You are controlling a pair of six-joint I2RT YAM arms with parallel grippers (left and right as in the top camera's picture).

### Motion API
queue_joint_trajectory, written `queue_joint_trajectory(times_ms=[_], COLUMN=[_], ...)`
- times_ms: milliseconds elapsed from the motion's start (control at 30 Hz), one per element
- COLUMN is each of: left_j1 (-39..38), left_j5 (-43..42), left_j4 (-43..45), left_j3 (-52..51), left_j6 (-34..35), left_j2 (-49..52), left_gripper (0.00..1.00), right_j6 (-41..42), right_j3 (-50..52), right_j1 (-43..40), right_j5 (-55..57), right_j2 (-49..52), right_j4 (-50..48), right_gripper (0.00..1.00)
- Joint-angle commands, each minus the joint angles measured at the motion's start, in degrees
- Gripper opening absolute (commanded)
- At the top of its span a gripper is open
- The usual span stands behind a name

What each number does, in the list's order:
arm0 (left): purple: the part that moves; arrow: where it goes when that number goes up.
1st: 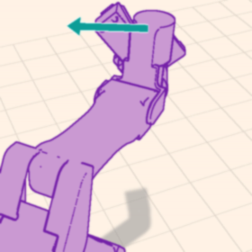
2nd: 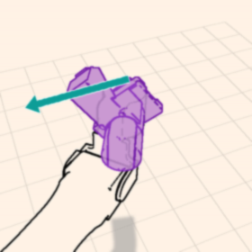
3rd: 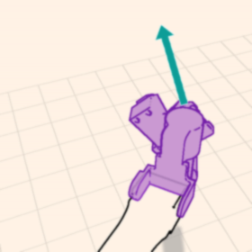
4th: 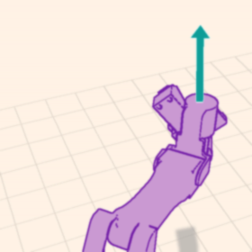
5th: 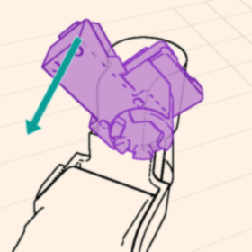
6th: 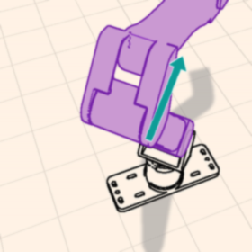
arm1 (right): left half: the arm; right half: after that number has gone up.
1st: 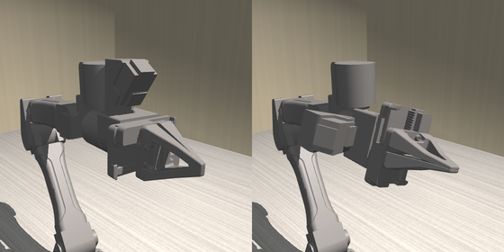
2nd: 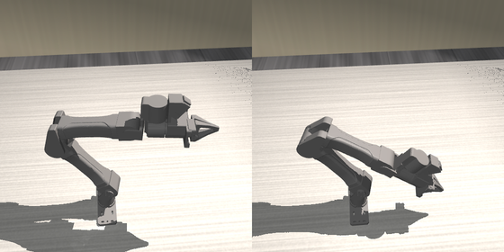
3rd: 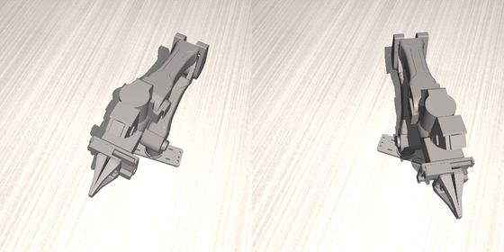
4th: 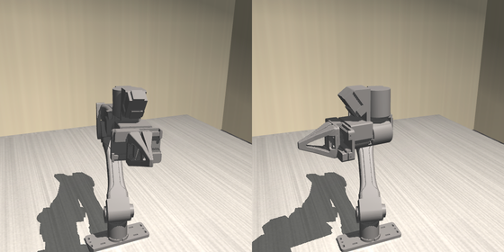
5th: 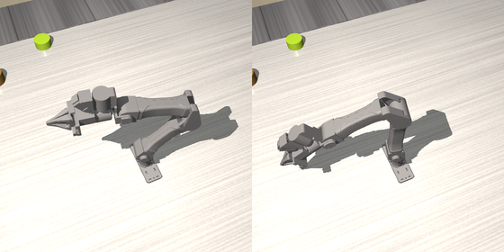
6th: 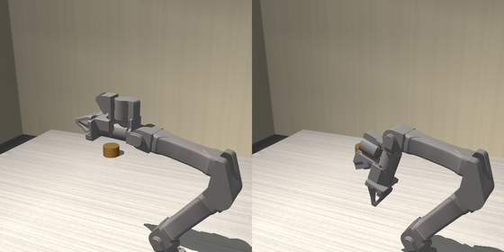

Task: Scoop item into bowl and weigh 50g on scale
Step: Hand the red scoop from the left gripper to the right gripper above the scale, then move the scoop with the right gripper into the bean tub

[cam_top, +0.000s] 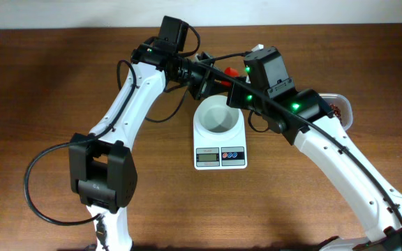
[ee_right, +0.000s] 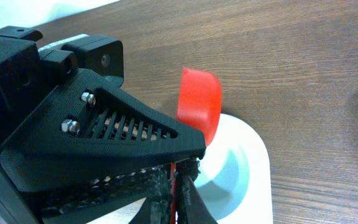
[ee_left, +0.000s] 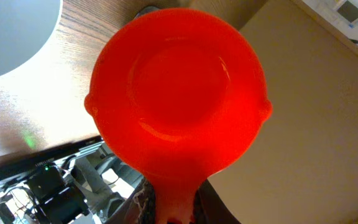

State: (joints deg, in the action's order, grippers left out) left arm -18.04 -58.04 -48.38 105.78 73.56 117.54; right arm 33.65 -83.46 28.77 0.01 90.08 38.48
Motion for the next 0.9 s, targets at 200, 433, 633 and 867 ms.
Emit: queue_joint_trajectory(times_ms=[200, 433, 633, 867], left_j1=[-0.2, 3.7, 4.7, 4.7], left_j5=[5.1, -1.8, 9.6, 29.9], left_j4=[3.6, 7.5, 6.1, -3.8], left_j3=[0.7, 0.7, 0.7, 0.7], left_j6=[-21.5, -42.2, -58.3, -69.4], left_j2=[-1.2, -2.7, -9.4, -14.3], left_gripper=[0.99, 0.99, 0.92, 0.97], right_j6=[-3.6, -14.1, -21.7, -28.8], right_j3=[-3.0, -12.3, -28.1, -28.2], right_j1=[-7.8, -20.7, -29.8, -35.3], right_j5=[-17.6, -19.5, -14.1, -4.2], right_j2=[0.0, 0.0, 0.1, 7.9], right_j4=[0.5, 21.5, 40.4, 48.1], right_gripper=[0.04, 0.04, 0.04, 0.04])
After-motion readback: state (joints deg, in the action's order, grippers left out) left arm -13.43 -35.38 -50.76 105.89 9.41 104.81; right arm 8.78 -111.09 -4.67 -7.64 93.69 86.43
